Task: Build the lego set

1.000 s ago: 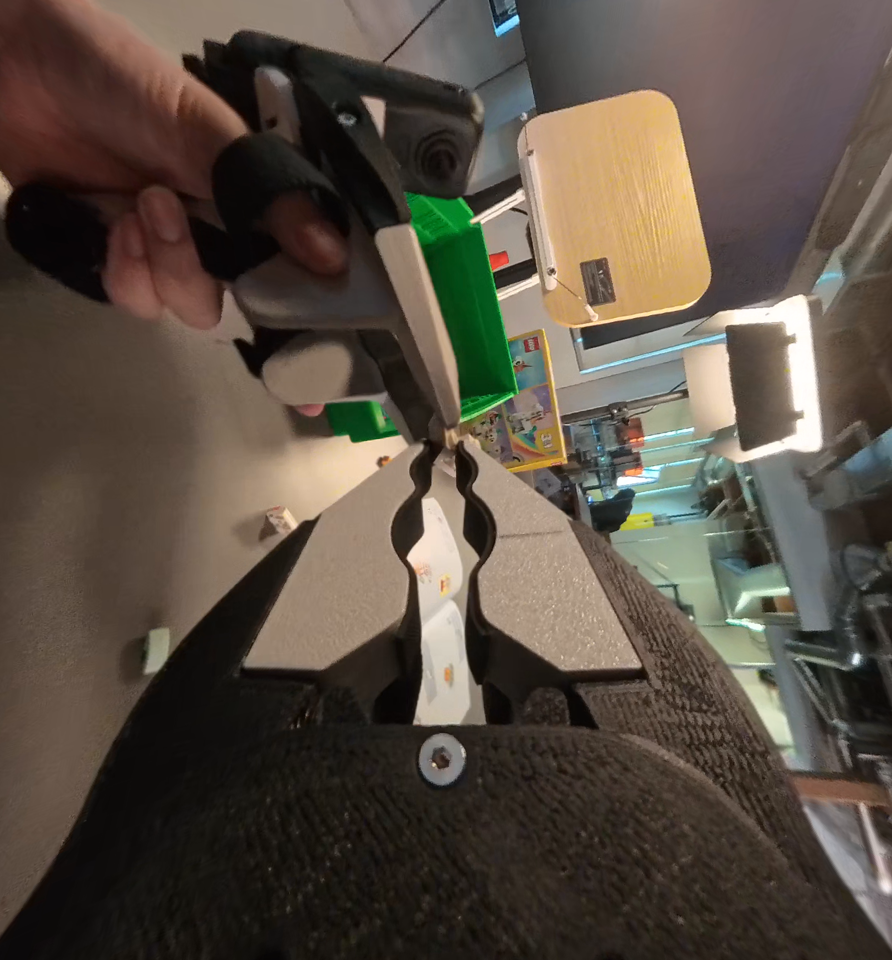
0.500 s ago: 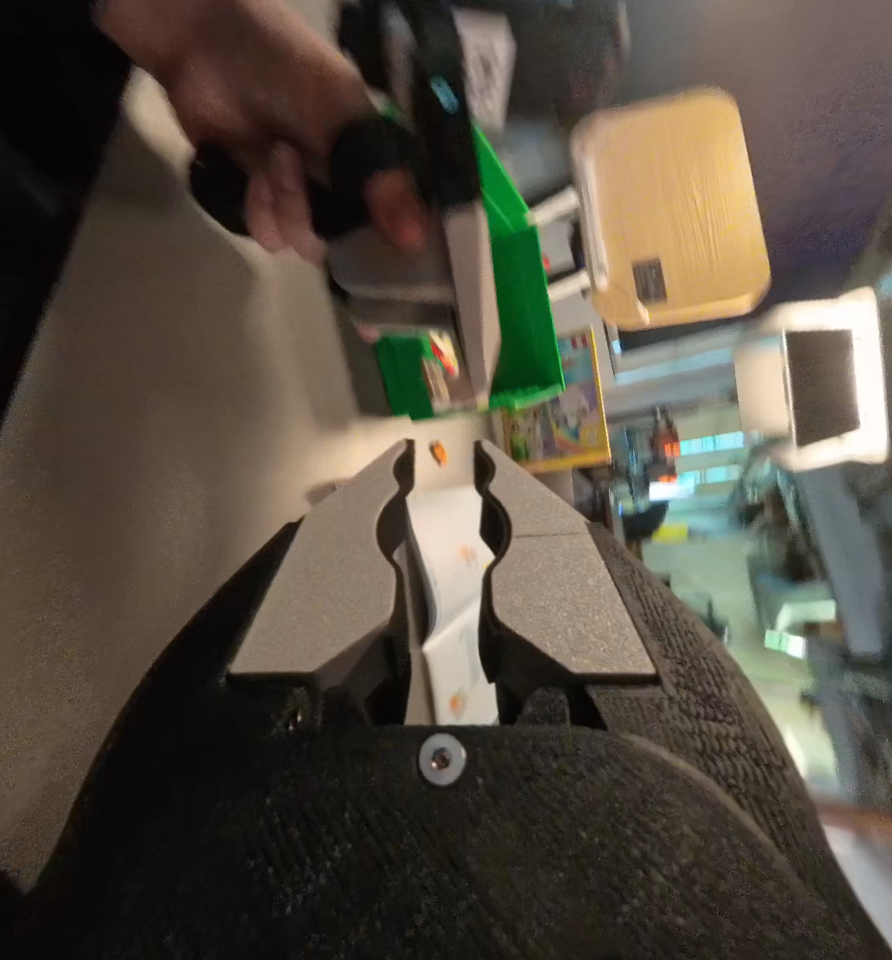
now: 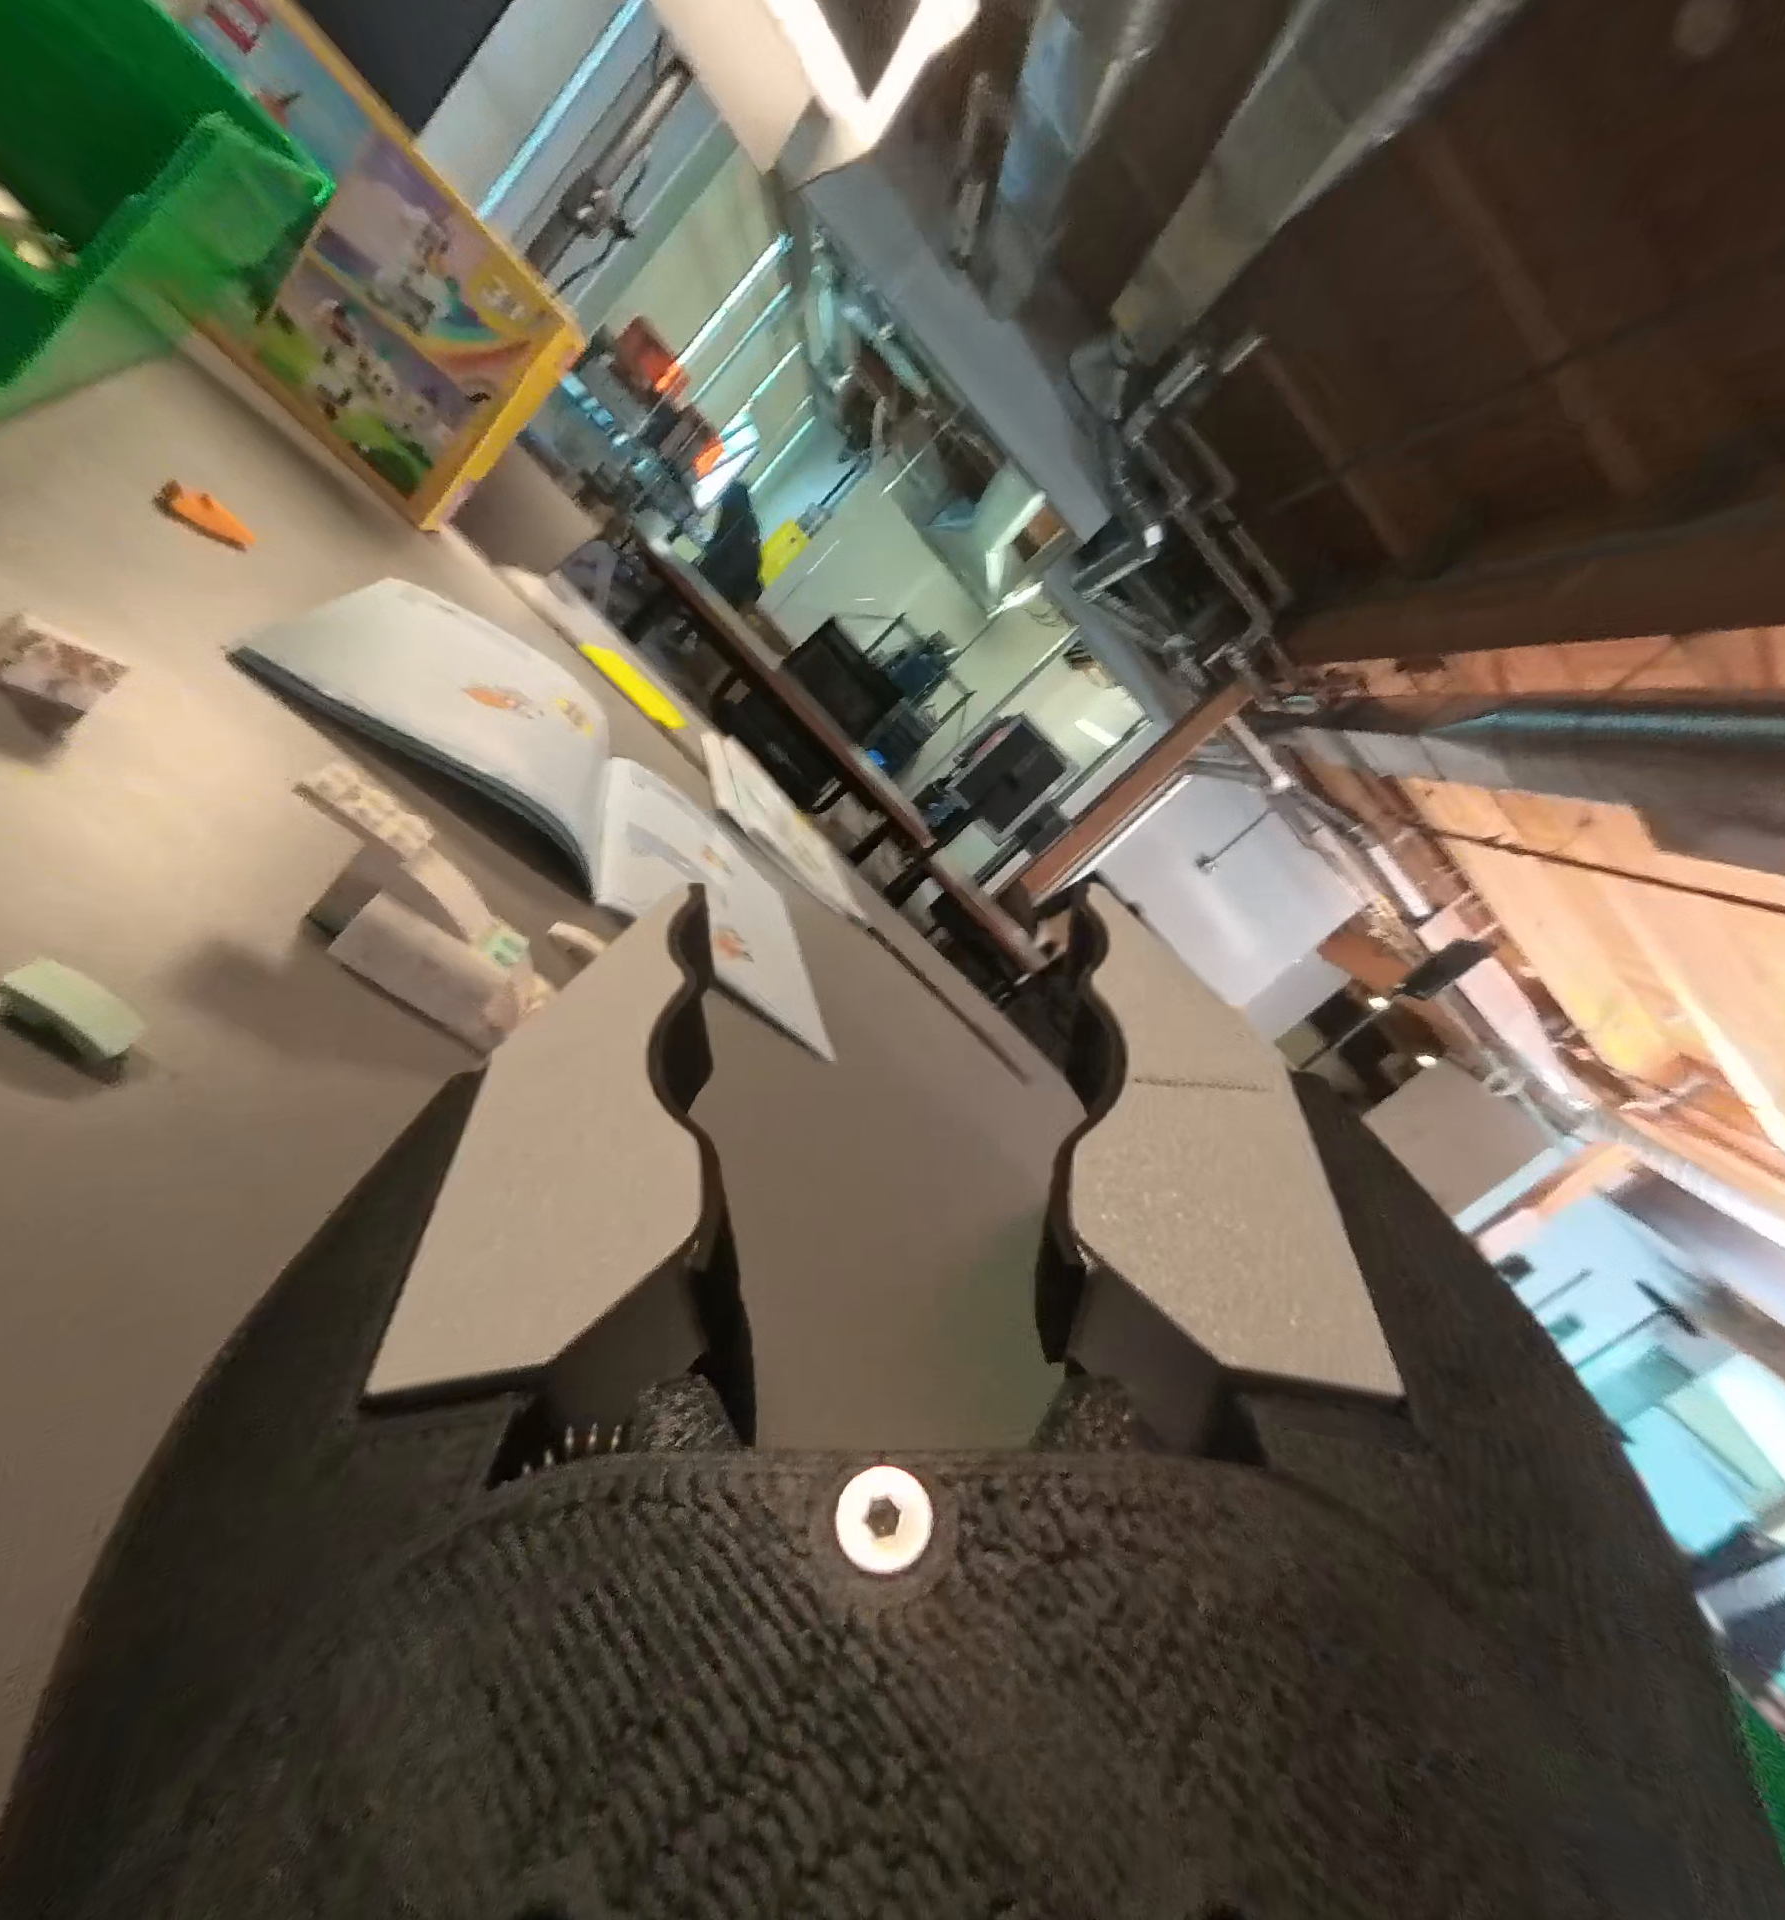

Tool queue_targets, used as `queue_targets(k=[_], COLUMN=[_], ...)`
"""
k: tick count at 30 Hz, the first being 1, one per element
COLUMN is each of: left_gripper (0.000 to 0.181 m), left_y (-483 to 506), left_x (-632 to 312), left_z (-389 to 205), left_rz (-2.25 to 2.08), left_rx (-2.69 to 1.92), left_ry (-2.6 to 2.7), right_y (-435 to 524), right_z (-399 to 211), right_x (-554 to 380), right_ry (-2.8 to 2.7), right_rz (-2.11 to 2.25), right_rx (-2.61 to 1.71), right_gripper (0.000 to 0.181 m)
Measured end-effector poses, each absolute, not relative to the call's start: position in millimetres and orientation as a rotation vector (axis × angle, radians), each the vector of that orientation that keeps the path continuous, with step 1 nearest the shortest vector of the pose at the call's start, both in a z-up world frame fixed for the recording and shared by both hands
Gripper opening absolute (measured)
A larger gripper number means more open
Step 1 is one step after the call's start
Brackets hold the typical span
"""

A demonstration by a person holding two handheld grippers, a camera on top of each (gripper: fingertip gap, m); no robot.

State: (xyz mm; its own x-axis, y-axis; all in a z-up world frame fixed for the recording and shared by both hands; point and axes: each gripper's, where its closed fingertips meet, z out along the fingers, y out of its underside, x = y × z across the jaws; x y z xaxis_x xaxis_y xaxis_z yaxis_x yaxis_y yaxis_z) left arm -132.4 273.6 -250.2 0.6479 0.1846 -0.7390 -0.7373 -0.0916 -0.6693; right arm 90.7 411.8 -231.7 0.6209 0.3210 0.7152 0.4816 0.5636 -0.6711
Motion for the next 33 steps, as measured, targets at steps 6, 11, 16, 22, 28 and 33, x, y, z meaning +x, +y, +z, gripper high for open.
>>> queue_targets(k=[6, 11, 16, 22, 28, 33], left_gripper=[0.006, 0.006, 0.006, 0.006, 0.005, 0.006], left_y=[276, 279, 281, 281, 281, 280], left_x=[-142, -144, -143, -141, -139, -139], left_z=[-245, -248, -250, -251, -251, -250], left_rz=[0.986, 1.002, 1.007, 0.990, 0.986, 0.979], left_rx=[-1.402, -1.425, -1.433, -1.435, -1.431, -1.426], left_ry=[0.453, 0.451, 0.465, 0.481, 0.490, 0.490], right_y=[420, 416, 417, 387, 167, 166], right_z=[-220, -219, -221, -222, -337, -414], right_x=[97, 94, 93, 81, 46, 47], right_ry=[-0.813, -0.825, -0.841, -0.928, -1.925, -2.263], right_rz=[-0.240, -0.223, -0.235, -0.092, 0.607, 0.588], right_rx=[-0.954, -0.941, -0.945, -0.876, -0.769, -1.089], right_gripper=[0.055, 0.055, 0.055, 0.055, 0.007, 0.017])
